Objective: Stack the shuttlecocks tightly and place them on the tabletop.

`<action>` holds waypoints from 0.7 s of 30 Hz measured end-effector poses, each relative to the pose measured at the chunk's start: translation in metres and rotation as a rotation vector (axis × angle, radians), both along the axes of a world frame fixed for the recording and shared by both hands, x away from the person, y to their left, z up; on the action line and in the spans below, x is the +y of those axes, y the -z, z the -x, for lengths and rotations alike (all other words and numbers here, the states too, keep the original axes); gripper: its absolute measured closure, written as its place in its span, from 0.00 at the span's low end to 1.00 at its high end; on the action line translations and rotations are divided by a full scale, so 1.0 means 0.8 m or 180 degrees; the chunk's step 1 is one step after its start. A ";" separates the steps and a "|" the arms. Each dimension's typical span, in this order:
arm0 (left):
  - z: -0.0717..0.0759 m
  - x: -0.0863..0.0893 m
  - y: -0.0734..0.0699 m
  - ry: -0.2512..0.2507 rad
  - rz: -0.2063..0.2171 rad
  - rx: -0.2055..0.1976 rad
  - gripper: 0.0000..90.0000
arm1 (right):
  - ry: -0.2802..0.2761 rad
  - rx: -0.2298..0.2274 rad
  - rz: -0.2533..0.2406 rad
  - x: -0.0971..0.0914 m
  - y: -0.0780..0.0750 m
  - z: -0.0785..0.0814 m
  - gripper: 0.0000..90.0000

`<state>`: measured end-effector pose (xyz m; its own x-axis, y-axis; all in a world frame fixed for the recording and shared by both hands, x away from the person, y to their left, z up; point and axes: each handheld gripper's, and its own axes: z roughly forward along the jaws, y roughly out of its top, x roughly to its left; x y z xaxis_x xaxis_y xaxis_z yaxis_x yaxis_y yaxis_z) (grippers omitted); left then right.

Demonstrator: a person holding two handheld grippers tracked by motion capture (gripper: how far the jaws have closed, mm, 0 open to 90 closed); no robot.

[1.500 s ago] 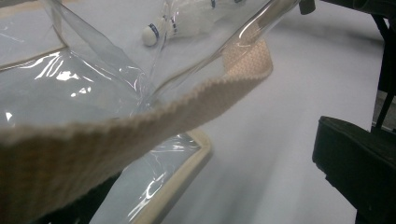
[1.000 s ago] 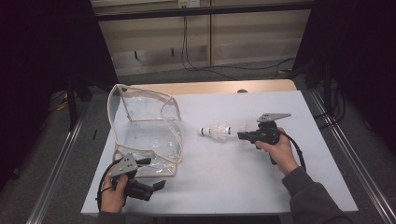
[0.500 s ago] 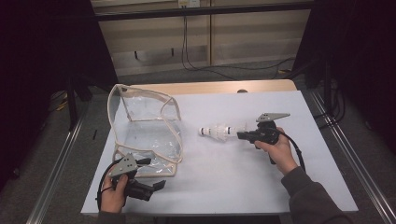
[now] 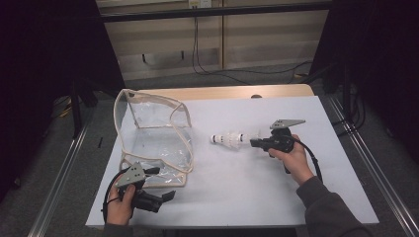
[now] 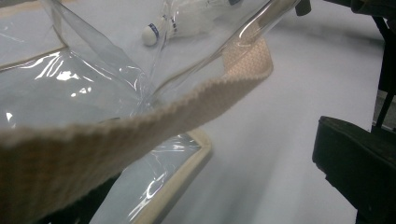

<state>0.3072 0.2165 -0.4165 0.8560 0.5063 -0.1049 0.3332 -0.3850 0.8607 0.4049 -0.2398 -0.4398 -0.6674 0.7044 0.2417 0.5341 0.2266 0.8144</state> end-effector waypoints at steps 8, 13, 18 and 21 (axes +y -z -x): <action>0.000 0.000 0.000 -0.0001 0.0002 0.0002 0.03 | -0.0007 0.0005 -0.0002 0.002 0.000 -0.002 1.00; 0.000 0.000 0.000 0.0002 0.0002 0.0002 0.03 | -0.0002 0.0012 -0.0001 0.003 0.001 -0.002 1.00; 0.000 0.000 0.000 0.0001 0.0002 0.0001 0.03 | 0.0003 0.0006 -0.0004 0.004 0.001 -0.003 1.00; 0.000 0.000 0.000 0.0001 0.0010 -0.0001 0.03 | 0.0002 0.0005 0.0003 0.006 0.001 -0.003 1.00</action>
